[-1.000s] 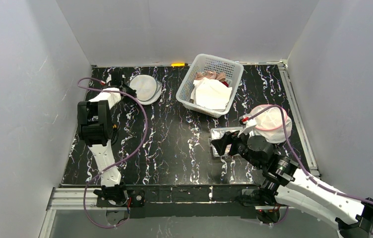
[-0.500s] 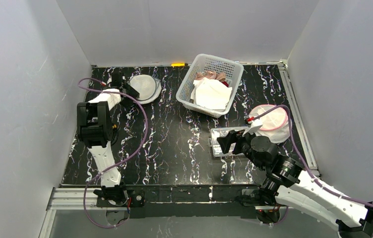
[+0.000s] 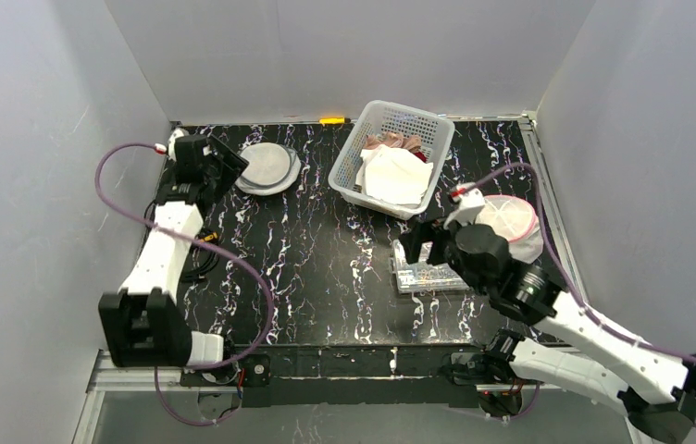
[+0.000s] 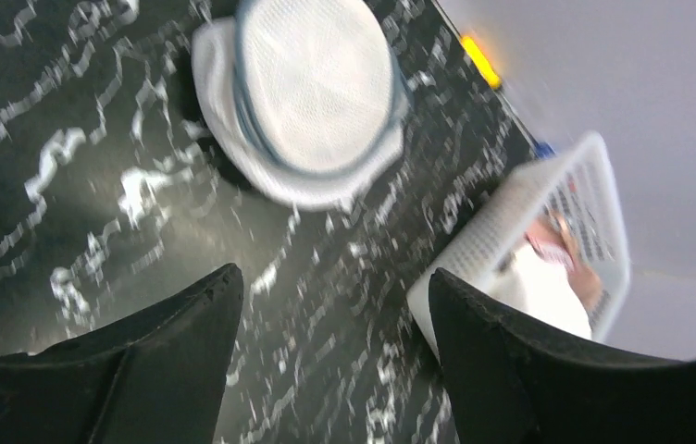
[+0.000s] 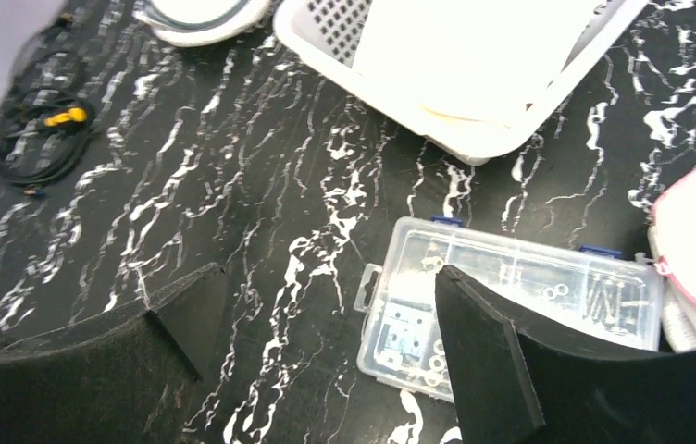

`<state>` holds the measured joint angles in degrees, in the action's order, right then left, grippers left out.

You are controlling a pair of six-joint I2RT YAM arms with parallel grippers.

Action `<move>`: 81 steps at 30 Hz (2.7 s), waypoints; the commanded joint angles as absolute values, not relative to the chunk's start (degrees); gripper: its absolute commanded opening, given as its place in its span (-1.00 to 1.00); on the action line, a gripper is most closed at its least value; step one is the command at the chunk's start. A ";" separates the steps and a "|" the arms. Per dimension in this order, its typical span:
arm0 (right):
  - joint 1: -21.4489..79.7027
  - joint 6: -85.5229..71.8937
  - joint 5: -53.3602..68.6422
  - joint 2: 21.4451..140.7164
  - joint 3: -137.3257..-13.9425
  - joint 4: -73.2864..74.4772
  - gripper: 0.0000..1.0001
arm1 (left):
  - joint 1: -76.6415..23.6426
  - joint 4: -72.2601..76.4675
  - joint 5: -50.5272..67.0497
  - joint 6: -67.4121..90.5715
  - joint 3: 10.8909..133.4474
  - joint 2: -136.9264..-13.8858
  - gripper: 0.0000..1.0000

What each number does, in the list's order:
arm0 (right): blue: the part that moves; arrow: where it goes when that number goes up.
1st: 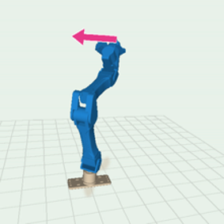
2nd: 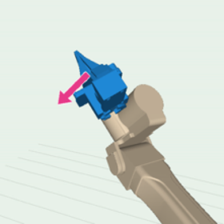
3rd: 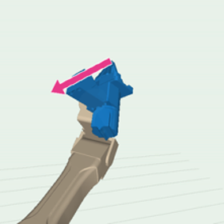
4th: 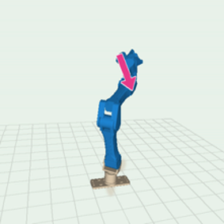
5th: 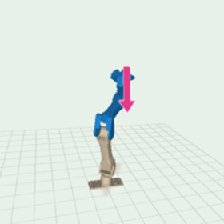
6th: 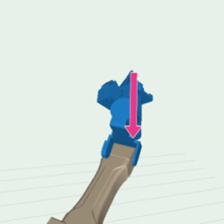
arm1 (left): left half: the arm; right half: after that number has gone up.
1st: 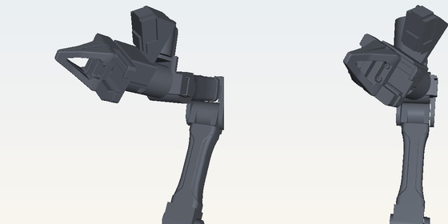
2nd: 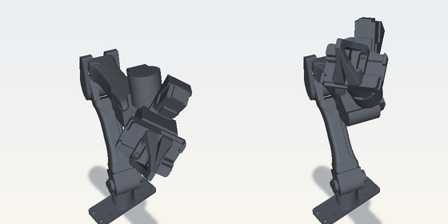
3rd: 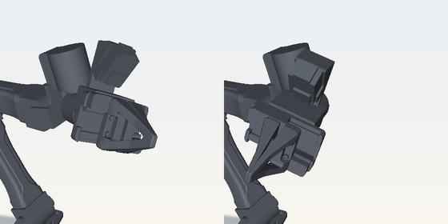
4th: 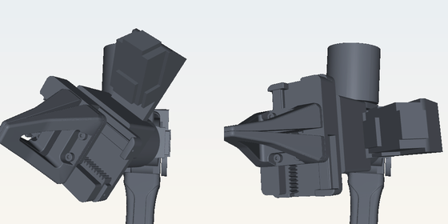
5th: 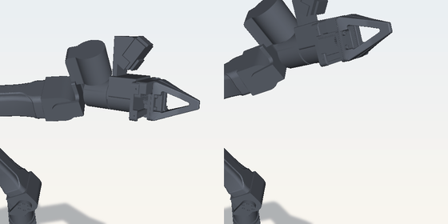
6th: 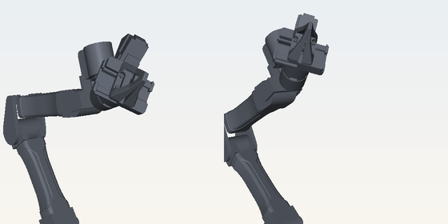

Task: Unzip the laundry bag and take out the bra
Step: Move the laundry bag to the center of the board, then pick up the laundry bag at the center of the board.

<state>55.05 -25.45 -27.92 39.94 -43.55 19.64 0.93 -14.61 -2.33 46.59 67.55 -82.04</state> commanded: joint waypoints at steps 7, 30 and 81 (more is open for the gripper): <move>49.33 -28.11 -46.99 59.80 -58.21 25.97 0.83 | -17.27 -20.92 -0.77 49.02 47.27 -55.09 0.56; 8.09 -48.76 -35.24 52.90 -34.42 16.12 0.76 | -19.79 -23.99 7.15 50.29 28.54 -35.73 0.70; 25.39 -40.49 24.10 58.74 -69.09 3.19 -0.97 | -19.75 -37.29 -4.04 49.63 46.67 -28.89 0.66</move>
